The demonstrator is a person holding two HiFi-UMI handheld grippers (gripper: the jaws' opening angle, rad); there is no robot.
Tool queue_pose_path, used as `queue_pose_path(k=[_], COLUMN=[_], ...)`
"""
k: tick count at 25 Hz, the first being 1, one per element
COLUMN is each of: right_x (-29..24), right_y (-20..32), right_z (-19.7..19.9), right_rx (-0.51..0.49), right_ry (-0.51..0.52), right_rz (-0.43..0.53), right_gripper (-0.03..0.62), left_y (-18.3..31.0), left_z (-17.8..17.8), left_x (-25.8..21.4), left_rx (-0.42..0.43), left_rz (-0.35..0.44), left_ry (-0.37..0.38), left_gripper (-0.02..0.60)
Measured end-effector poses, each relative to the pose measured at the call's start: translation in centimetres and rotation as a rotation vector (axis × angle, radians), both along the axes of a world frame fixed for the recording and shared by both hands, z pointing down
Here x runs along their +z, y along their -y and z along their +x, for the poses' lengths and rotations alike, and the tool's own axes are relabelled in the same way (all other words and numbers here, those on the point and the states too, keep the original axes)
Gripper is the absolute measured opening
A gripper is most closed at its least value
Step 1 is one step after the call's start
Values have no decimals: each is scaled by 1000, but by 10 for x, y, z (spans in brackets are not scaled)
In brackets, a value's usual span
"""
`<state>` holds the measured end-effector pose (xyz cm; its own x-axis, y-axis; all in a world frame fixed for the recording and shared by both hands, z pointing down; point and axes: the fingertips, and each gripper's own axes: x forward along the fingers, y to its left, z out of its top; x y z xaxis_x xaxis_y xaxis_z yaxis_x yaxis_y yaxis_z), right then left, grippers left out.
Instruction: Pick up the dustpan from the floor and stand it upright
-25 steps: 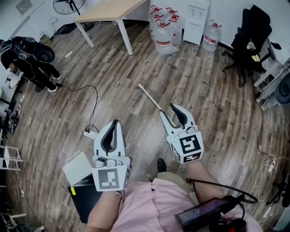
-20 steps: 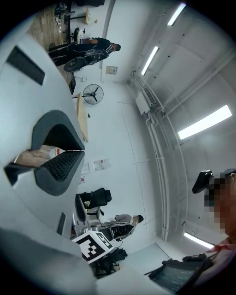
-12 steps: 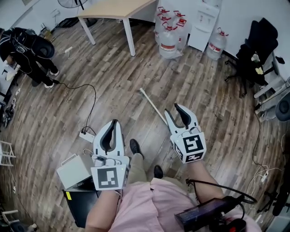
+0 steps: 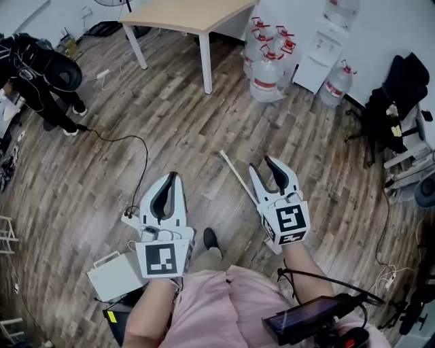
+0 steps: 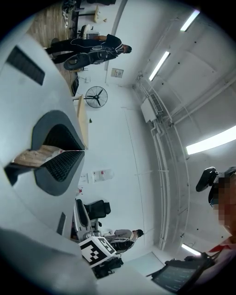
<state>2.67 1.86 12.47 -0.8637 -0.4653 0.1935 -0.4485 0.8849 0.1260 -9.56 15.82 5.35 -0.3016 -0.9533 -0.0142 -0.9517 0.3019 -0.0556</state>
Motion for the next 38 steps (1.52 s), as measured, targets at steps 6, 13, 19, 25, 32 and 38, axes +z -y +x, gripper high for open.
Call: queue_pose_path(k=[6, 13, 19, 25, 32, 38], right_x=[-17, -19, -24, -13, 13, 42], right_y=[32, 50, 61, 82, 120, 158], right_z=[-64, -98, -106, -106, -114, -132], right_rx=[30, 47, 54, 53, 27, -13], right_ry=[18, 21, 18, -10, -40, -72], right_rz=[40, 61, 76, 60, 11, -42], right_gripper=[155, 155, 153, 153, 154, 155], left_y=[27, 44, 56, 84, 127, 169], left_z=[-68, -105, -117, -115, -117, -130], left_x=[-18, -18, -18, -2, 24, 44], left_rx=[17, 28, 36, 56, 63, 78], left_rz=[38, 66, 73, 30, -28, -52], left_ry=[43, 40, 35, 7, -19, -17], left_gripper=[14, 14, 14, 14, 14, 14])
